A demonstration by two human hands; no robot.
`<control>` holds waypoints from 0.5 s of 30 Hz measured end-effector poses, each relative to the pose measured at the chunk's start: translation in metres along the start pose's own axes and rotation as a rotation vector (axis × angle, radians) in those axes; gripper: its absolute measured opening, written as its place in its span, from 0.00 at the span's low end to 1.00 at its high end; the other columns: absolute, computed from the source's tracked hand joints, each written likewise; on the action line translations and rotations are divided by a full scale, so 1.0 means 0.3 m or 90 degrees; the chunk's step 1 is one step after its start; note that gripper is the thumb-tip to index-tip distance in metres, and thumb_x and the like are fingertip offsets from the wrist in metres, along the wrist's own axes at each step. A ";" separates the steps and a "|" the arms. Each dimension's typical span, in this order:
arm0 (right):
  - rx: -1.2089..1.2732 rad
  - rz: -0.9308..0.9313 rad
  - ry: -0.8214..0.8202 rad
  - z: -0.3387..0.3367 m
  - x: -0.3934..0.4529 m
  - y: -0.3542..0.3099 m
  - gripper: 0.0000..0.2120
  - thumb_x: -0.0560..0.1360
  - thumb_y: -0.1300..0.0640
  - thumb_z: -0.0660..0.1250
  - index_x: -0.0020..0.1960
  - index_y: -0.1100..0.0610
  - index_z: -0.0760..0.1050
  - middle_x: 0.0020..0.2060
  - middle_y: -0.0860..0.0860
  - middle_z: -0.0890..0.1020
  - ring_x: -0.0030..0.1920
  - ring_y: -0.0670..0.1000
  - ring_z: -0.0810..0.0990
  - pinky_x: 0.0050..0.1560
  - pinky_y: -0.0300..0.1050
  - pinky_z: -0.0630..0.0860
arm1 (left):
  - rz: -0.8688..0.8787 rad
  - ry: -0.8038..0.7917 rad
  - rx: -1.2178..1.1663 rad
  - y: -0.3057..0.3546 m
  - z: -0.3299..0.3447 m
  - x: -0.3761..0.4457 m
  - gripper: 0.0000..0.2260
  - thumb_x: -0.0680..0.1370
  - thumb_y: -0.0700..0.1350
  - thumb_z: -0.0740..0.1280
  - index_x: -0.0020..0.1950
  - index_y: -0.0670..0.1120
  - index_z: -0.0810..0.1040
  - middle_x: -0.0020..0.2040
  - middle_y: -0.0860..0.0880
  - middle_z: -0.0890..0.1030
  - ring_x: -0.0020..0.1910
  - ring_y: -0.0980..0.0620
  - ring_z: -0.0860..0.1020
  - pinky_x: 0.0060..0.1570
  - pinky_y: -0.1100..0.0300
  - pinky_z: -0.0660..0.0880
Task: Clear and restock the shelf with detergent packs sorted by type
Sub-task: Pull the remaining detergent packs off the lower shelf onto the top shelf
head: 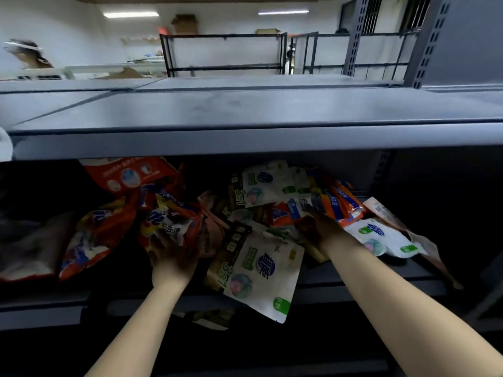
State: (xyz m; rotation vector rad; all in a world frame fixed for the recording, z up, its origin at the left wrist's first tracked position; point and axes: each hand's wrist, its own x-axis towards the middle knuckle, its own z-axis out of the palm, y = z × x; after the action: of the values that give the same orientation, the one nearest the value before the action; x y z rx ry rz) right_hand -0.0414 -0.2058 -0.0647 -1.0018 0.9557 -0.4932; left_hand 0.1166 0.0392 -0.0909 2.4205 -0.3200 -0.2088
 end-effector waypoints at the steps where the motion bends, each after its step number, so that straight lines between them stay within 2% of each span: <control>1: -0.035 -0.022 0.029 -0.002 0.029 -0.004 0.15 0.75 0.52 0.69 0.59 0.58 0.75 0.48 0.58 0.82 0.48 0.57 0.81 0.40 0.46 0.80 | 0.012 -0.001 -0.011 -0.002 0.004 0.008 0.45 0.76 0.63 0.61 0.77 0.42 0.37 0.78 0.42 0.42 0.76 0.40 0.45 0.73 0.45 0.51; 3: -0.188 -0.079 0.093 -0.001 0.061 -0.028 0.23 0.75 0.51 0.69 0.67 0.58 0.70 0.54 0.60 0.80 0.53 0.60 0.80 0.53 0.52 0.78 | 0.021 0.000 -0.020 -0.009 0.021 0.024 0.47 0.75 0.62 0.64 0.77 0.41 0.37 0.77 0.40 0.41 0.76 0.38 0.44 0.73 0.44 0.47; 4: -0.265 -0.110 0.123 0.004 0.064 -0.041 0.23 0.76 0.51 0.68 0.67 0.60 0.68 0.54 0.61 0.80 0.53 0.61 0.79 0.55 0.54 0.77 | 0.031 0.004 -0.015 -0.009 0.030 0.023 0.49 0.73 0.63 0.65 0.77 0.40 0.37 0.77 0.39 0.41 0.76 0.37 0.43 0.73 0.44 0.46; 7: -0.305 -0.131 0.146 0.009 0.048 -0.079 0.16 0.80 0.53 0.62 0.59 0.66 0.72 0.35 0.58 0.81 0.35 0.57 0.81 0.49 0.55 0.80 | 0.023 0.023 -0.019 0.000 0.056 0.022 0.56 0.66 0.63 0.73 0.77 0.40 0.41 0.77 0.38 0.42 0.75 0.36 0.45 0.73 0.41 0.47; 9: -0.288 -0.132 0.154 0.008 0.054 -0.098 0.14 0.81 0.53 0.59 0.54 0.66 0.73 0.28 0.55 0.80 0.28 0.53 0.80 0.40 0.49 0.82 | 0.015 0.014 -0.026 0.000 0.058 0.018 0.61 0.59 0.66 0.75 0.78 0.41 0.44 0.77 0.39 0.43 0.75 0.36 0.47 0.72 0.40 0.48; 10: -0.294 -0.143 0.155 0.012 0.051 -0.108 0.13 0.81 0.54 0.59 0.54 0.64 0.73 0.31 0.55 0.81 0.29 0.53 0.80 0.40 0.49 0.81 | 0.012 0.003 -0.027 -0.006 0.057 0.017 0.66 0.52 0.72 0.73 0.77 0.41 0.45 0.77 0.39 0.43 0.75 0.36 0.47 0.71 0.39 0.47; 12: -0.351 -0.191 0.176 0.021 0.052 -0.130 0.10 0.81 0.55 0.60 0.55 0.62 0.74 0.42 0.58 0.83 0.37 0.56 0.83 0.42 0.52 0.81 | 0.015 -0.005 -0.006 -0.011 0.061 0.011 0.74 0.39 0.81 0.56 0.77 0.41 0.45 0.77 0.38 0.43 0.75 0.35 0.46 0.70 0.37 0.47; 13: -0.400 -0.226 0.201 0.024 0.054 -0.138 0.11 0.81 0.56 0.59 0.56 0.62 0.74 0.47 0.60 0.83 0.42 0.57 0.83 0.42 0.51 0.79 | 0.018 0.002 0.007 -0.012 0.069 0.007 0.76 0.38 0.83 0.50 0.77 0.41 0.44 0.77 0.37 0.43 0.75 0.34 0.46 0.70 0.35 0.47; 15: -0.464 -0.304 0.275 0.023 0.045 -0.152 0.13 0.82 0.56 0.57 0.60 0.63 0.73 0.54 0.60 0.80 0.53 0.60 0.80 0.43 0.45 0.69 | 0.028 0.037 0.058 0.001 0.092 -0.006 0.74 0.42 0.85 0.49 0.78 0.41 0.43 0.77 0.36 0.45 0.74 0.30 0.50 0.66 0.31 0.54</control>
State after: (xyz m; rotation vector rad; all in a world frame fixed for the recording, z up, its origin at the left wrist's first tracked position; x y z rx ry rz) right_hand -0.0256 -0.2343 -0.0293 -1.8542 1.3269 -0.8054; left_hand 0.1085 0.0228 -0.1114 2.5004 -0.3638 -0.1059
